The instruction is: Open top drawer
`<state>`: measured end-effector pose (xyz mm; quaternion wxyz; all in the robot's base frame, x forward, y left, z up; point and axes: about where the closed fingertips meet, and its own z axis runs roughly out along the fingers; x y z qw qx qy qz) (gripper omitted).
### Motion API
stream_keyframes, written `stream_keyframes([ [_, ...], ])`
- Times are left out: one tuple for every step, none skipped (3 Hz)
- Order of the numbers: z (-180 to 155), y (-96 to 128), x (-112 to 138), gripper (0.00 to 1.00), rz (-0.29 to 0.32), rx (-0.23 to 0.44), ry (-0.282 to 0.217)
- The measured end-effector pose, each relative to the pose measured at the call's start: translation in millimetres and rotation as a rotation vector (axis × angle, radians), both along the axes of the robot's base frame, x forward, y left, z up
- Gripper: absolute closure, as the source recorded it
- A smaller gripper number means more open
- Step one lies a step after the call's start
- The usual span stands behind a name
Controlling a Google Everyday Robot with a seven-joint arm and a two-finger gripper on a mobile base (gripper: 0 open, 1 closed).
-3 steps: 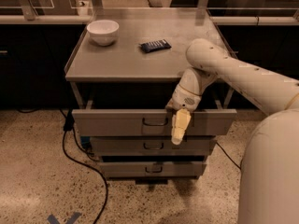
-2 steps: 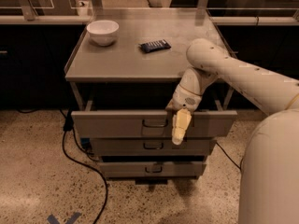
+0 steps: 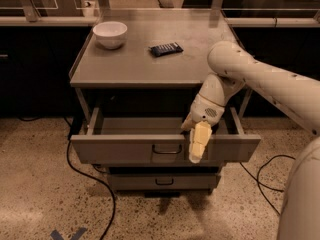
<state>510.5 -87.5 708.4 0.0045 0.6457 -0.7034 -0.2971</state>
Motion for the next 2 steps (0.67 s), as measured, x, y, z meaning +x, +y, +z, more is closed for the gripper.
stream_keyframes([
  [-7,0,-6,0.0,-0.001,0.004,0.005],
  [-6,-3,-27,0.0,-0.005,-0.001,0.026],
])
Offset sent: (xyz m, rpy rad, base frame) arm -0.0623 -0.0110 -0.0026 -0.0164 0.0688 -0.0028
